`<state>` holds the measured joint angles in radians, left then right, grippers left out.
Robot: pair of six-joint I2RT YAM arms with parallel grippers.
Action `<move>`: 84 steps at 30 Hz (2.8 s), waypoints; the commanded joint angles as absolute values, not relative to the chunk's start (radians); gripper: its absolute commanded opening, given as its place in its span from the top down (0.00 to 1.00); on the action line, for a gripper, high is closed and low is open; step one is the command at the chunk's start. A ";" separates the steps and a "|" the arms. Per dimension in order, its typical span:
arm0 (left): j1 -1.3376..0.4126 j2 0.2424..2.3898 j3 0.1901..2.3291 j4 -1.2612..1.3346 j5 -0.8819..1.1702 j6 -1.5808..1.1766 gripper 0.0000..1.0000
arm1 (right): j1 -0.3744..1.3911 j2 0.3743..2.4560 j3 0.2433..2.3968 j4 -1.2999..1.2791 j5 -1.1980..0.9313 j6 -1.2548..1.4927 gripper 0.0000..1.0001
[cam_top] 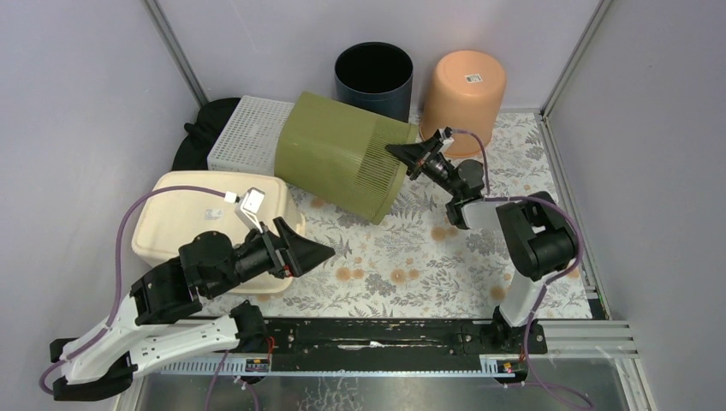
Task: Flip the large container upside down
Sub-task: Turn the container upside down at the center of the board.
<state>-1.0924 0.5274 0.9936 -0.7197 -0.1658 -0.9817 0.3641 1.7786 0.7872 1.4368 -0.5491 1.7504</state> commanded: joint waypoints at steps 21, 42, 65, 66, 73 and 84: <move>-1.094 0.542 1.029 -0.707 -0.205 -0.956 0.00 | 0.444 2.172 1.349 1.713 -0.410 1.822 1.00; -1.094 0.554 1.012 -0.705 -0.214 -0.951 0.00 | 0.470 2.179 1.109 1.715 -0.471 1.725 0.79; -1.094 0.547 0.987 -0.691 -0.208 -0.957 0.00 | 0.403 2.068 0.838 1.713 -0.529 1.658 0.57; -1.094 0.547 0.986 -0.689 -0.206 -0.957 0.00 | 0.397 2.064 0.826 1.713 -0.532 1.654 0.57; -1.094 0.554 0.985 -0.682 -0.197 -0.961 0.00 | 0.373 2.045 0.758 1.713 -0.551 1.632 0.49; -1.094 0.563 0.981 -0.669 -0.185 -0.966 0.00 | 0.325 2.024 0.651 1.713 -0.582 1.597 0.31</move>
<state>-1.0924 0.5560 0.9901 -0.7193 -0.1902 -0.9668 0.3408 2.0655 0.6796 1.6302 -0.5388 1.6478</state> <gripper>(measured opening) 0.997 0.639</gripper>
